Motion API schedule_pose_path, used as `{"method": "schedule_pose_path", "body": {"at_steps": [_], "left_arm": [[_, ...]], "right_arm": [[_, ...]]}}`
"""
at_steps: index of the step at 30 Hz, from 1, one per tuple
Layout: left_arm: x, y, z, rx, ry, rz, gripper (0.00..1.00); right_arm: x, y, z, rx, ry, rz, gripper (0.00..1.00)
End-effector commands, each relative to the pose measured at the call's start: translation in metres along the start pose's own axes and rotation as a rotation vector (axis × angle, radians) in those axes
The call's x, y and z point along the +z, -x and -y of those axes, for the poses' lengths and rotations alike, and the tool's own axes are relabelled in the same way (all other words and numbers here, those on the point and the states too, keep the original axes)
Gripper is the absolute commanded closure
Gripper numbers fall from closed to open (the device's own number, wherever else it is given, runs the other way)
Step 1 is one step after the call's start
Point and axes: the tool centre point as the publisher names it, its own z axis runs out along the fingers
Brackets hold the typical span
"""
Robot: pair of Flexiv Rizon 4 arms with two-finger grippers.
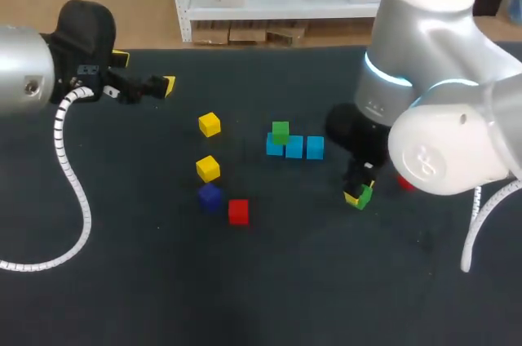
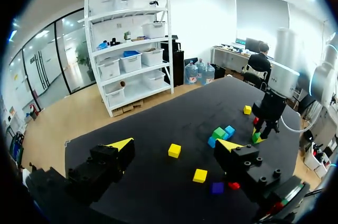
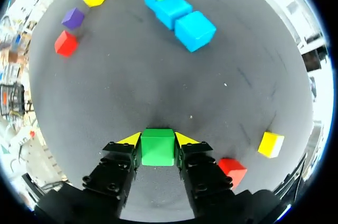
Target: Place the blue cubes, place green cubes on the blue cubes, place the yellow cubes on the green cubes, then place the red cubes on the yellow cubes, and place purple cube on the red cubes.
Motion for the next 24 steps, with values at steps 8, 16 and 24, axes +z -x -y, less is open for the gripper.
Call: {"method": "schedule_pose_path", "body": {"at_steps": [8,16,24], "left_arm": [[-0.001,-0.001,-0.004,0.002,-0.017,0.006,0.0],[-0.001,-0.001,-0.004,0.002,-0.017,0.006,0.0],[-0.001,-0.001,-0.004,0.002,-0.017,0.006,0.0]], "right_arm": [[-0.047,0.014,0.029,-0.337,0.042,0.071,1.0],[-0.067,0.042,0.039,-0.537,0.014,0.032,1.0],[-0.065,0.077,0.035,-0.613,0.033,0.0,1.0]]}}
